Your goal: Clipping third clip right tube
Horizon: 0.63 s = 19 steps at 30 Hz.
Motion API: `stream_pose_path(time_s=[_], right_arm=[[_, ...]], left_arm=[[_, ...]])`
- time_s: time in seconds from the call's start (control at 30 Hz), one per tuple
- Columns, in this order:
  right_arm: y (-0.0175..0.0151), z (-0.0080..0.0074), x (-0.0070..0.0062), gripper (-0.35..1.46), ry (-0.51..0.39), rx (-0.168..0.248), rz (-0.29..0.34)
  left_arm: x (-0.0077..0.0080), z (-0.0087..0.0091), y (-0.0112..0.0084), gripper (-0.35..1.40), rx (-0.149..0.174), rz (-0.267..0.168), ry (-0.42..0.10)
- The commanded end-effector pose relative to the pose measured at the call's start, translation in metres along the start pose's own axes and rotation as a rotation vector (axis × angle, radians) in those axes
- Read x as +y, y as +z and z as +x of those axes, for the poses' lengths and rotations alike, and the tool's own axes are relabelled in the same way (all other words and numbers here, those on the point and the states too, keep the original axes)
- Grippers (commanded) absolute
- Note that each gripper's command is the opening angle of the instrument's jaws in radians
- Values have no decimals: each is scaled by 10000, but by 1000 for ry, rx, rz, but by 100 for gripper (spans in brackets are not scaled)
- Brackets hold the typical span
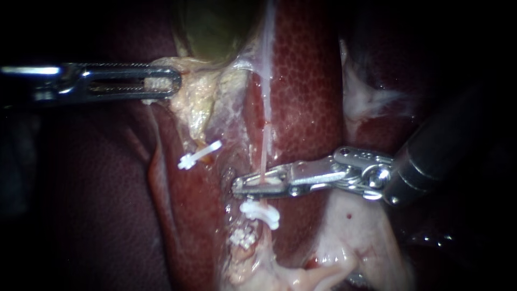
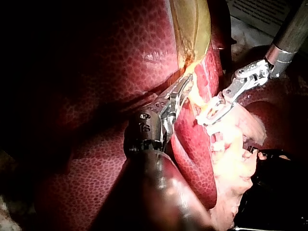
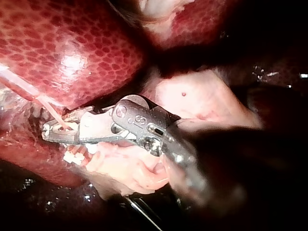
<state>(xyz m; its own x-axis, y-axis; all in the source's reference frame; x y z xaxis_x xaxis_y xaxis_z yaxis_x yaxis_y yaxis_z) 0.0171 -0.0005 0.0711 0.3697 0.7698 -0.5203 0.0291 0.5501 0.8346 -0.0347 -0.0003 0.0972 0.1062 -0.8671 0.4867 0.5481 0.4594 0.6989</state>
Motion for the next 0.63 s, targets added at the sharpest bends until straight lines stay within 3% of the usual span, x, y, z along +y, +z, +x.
stream_pose_path(time_s=[0.03,0.63], right_arm=[[0,1,0,-35,-2,0,1],[-2,0,0,-35,10,-1,2]], left_arm=[[0,0,0,-35,0,0,0],[0,0,0,-35,0,0,0]])
